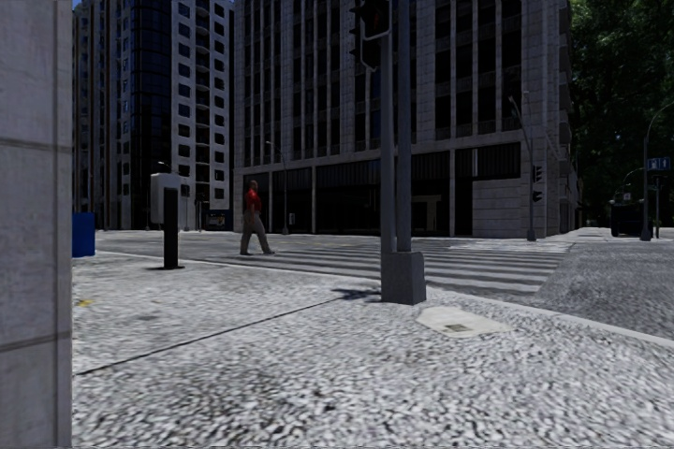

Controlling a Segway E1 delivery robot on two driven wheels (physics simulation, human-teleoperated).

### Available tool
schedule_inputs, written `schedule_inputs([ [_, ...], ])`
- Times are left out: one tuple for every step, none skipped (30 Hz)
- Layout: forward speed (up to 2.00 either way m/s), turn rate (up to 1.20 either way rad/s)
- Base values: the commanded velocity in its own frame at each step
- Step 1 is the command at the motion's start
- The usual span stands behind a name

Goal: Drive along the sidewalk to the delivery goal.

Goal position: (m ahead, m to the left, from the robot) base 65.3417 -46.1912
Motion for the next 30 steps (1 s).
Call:
schedule_inputs([
  [1.34,0.0],
  [1.34,0.0],
  [1.34,0.0],
  [1.34,0.0],
  [1.34,0.0],
  [1.34,0.0],
  [1.34,0.0],
  [1.34,0.0],
  [1.34,0.0],
  [1.34,0.0],
  [1.34,0.0],
  [1.34,0.0],
  [1.34,0.0],
  [1.34,0.0],
  [1.34,0.0],
  [1.34,0.0],
  [1.34,0.0],
  [1.34,0.0],
  [1.34,0.0],
  [1.34,0.0],
  [1.34,0.0],
  [1.34,0.0],
  [1.34,0.14],
  [1.34,0.43],
  [1.34,0.6],
  [1.34,0.66],
  [1.34,0.67],
  [1.34,0.67],
  [1.34,0.67],
  [1.34,0.68],
])
